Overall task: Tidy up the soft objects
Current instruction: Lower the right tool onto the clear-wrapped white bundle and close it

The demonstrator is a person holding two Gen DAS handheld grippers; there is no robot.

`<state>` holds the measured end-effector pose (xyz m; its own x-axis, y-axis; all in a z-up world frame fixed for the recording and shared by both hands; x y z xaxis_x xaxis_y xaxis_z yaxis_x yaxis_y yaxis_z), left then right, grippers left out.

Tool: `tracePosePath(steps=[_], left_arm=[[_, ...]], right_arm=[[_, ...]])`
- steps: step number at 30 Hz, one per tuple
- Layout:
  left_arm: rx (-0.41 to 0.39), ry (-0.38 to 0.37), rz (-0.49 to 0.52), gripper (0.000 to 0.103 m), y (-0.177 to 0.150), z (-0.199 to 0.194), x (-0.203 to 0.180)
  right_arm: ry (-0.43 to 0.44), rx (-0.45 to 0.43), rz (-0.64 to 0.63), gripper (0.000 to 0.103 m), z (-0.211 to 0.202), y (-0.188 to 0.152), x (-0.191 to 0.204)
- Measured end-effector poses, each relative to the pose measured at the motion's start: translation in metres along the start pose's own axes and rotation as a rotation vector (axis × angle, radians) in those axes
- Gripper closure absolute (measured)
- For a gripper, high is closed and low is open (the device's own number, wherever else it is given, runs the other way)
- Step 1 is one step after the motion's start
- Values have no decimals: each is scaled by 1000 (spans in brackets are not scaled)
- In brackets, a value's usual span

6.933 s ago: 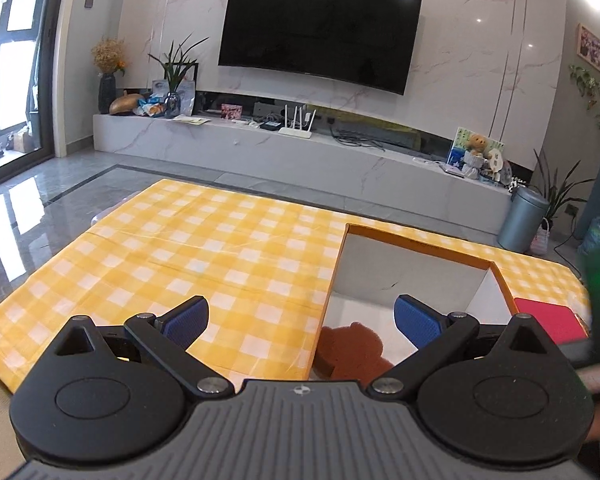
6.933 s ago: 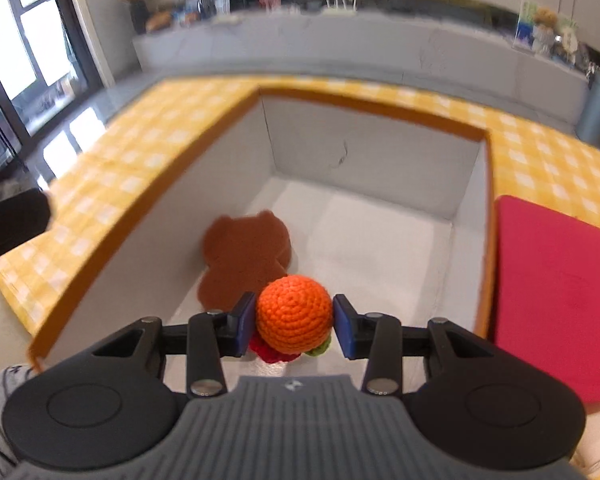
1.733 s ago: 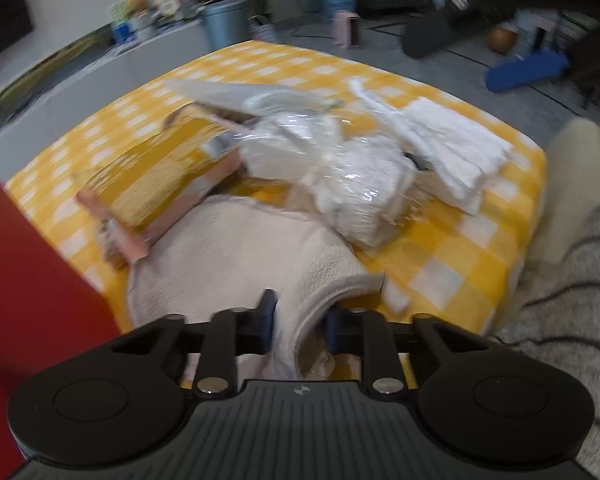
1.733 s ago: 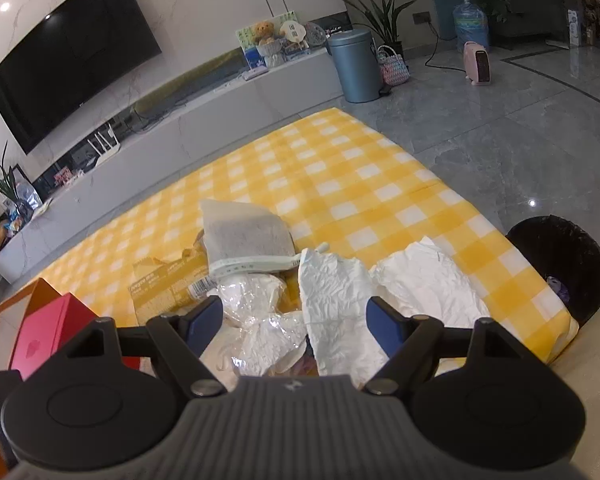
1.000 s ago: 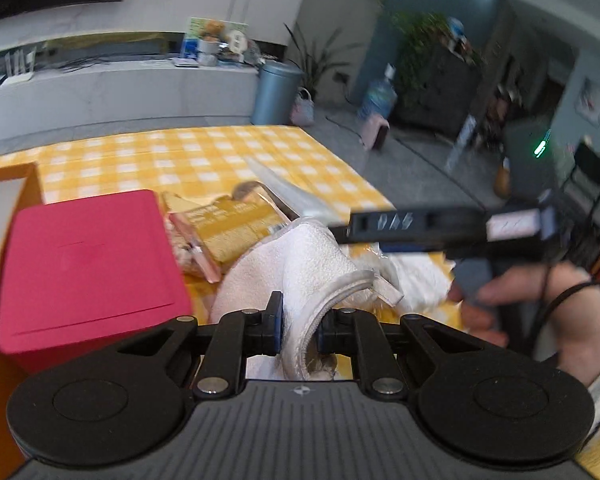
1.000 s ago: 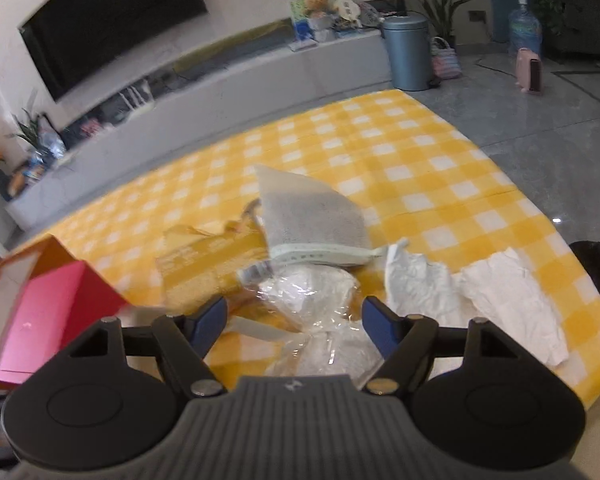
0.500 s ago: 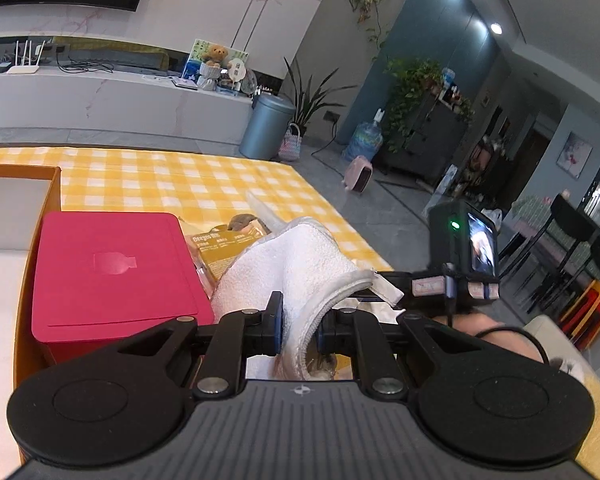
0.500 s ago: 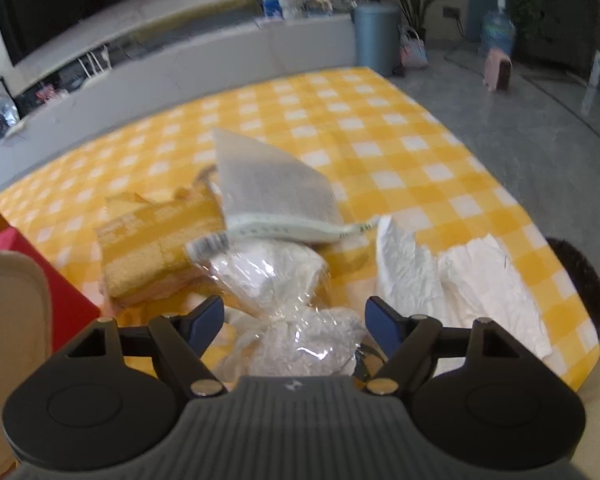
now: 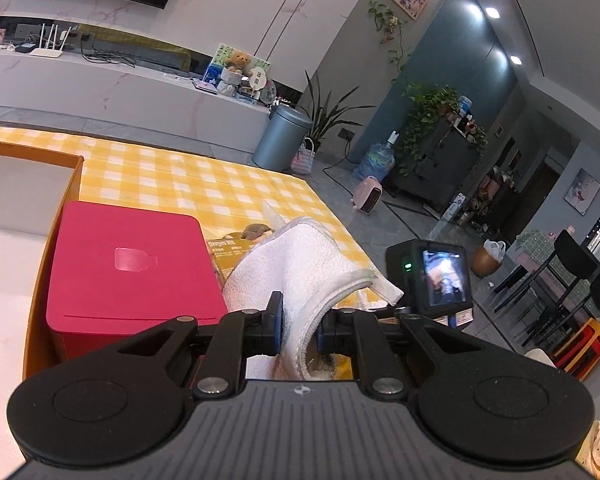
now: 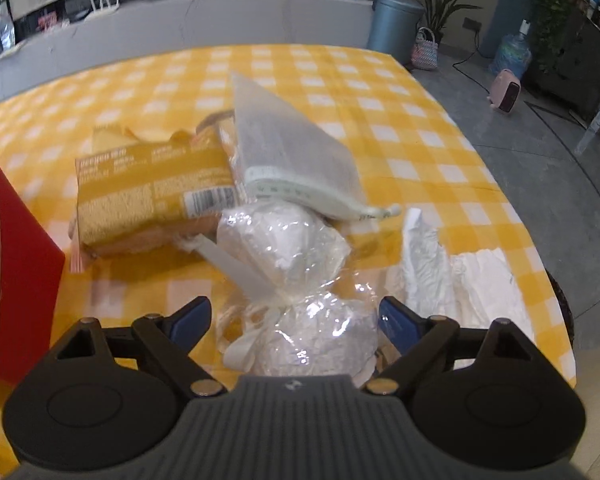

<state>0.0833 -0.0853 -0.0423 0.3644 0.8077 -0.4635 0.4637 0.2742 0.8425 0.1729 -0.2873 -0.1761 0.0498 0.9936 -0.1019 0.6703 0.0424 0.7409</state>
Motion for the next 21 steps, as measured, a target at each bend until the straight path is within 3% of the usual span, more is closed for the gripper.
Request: tracePosePath(steps=[2,4,11,16,21], left_arm=[[-3,9,-1,86,1,-1,0],[-3,14,0,86,1,-3,0],[6,24,-9,86,-3,-1,4],[19,37,-26,86,-6,2,12],[11,48,-40,86,-3,0,16]], right_arm=[[-33,26,-45,17,5,-5,1],[-64,39,-96,34,6,-8,4],[-37,5,-112,40,-8,-6,9],[95,-48,-38,41,-42,-2,19],[252,-7,28,41,-54,-13,31]])
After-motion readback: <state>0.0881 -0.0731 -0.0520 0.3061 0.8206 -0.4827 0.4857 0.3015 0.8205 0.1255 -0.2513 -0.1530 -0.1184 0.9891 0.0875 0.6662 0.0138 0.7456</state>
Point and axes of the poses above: each gripper's, at about its wrist camera, not at the fingertips, and z roughly the way its jaws point, x to its left, y to its top, the point moved 9 cm from there along z, roughly the way its jaws point, and after that the axes turned 15 degrees about -x, right-handed, at the moved point
